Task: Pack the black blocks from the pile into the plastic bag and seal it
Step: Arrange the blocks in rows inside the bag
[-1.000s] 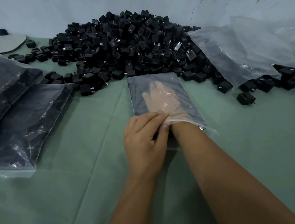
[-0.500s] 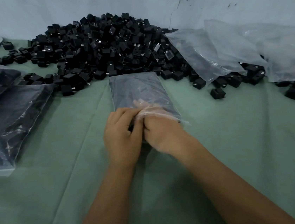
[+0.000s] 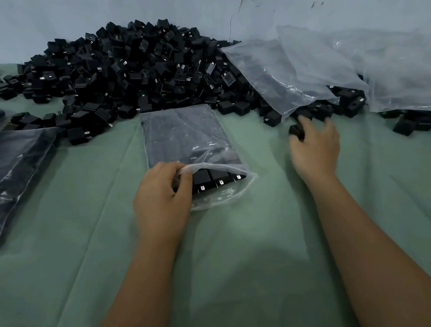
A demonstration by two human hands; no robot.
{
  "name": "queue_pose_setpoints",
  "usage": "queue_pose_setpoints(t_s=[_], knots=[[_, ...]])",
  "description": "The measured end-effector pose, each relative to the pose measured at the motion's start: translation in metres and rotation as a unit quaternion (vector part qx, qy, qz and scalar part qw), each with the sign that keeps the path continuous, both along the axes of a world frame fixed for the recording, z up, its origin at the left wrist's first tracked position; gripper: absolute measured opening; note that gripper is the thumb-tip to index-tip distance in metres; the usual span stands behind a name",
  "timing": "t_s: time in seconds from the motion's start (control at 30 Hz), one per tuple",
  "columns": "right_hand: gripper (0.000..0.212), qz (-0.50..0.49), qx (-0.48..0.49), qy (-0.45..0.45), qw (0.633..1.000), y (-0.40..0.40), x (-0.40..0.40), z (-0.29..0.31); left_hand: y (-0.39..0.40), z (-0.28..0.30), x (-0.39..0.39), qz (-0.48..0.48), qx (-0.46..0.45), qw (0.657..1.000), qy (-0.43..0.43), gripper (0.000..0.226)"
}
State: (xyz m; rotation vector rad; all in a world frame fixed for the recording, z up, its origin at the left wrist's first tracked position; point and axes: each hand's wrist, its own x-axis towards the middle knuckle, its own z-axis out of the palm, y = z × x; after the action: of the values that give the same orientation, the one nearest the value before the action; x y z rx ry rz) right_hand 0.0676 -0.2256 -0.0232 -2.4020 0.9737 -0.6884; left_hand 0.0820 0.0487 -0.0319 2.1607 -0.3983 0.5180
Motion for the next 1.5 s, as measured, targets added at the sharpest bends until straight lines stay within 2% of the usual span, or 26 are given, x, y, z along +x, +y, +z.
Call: queue_pose_setpoints(t_s=[0.07,0.17,0.27,0.4,0.6,0.87,0.97,1.03,1.23,1.33,1.4,1.5], knots=[[0.051,0.012,0.022,0.052,0.998,-0.006,0.000,-0.009,-0.001,-0.001,0.002,0.005,0.006,1.000,0.001,0.025],[0.041,0.070,0.015,0.012,0.997,0.001,0.000,-0.010,-0.002,-0.002,0.003,0.010,0.013,1.000,0.002,0.028],[0.040,0.106,0.025,-0.020,0.994,0.005,-0.002,-0.010,-0.002,-0.002,0.003,0.009,0.018,1.000,0.001,0.024],[0.033,0.081,0.068,-0.079,0.991,0.004,-0.005,-0.009,-0.002,-0.002,0.003,0.004,0.019,1.000,0.007,0.029],[0.030,0.066,0.065,-0.071,0.993,0.004,-0.005,-0.011,-0.001,-0.002,0.004,0.000,0.023,1.000,0.009,0.024],[0.030,0.120,-0.092,0.015,0.988,0.005,-0.003,-0.017,-0.003,0.000,0.003,0.004,0.028,0.999,0.020,0.033],[0.035,0.099,-0.017,-0.051,0.994,0.006,-0.003,-0.014,-0.005,0.000,0.005,0.019,0.036,0.999,0.027,0.034],[0.032,0.058,0.044,-0.118,0.990,0.008,-0.007,-0.009,-0.005,-0.001,0.006,0.026,0.034,0.999,0.029,0.030],[0.016,-0.034,0.153,-0.290,0.944,0.040,-0.027,0.002,-0.005,0.000,0.005,0.025,0.022,0.999,0.038,0.025],[0.022,0.043,0.158,-0.344,0.924,0.080,-0.039,0.010,-0.004,0.001,0.002,0.008,-0.014,0.999,0.049,0.023],[0.018,0.138,0.129,-0.353,0.916,0.110,-0.045,0.010,-0.002,0.003,0.000,-0.014,-0.089,0.994,0.060,0.017],[0.015,0.273,0.015,-0.312,0.910,0.146,-0.046,0.004,0.001,0.007,-0.004,-0.017,-0.165,0.985,0.040,0.007]])
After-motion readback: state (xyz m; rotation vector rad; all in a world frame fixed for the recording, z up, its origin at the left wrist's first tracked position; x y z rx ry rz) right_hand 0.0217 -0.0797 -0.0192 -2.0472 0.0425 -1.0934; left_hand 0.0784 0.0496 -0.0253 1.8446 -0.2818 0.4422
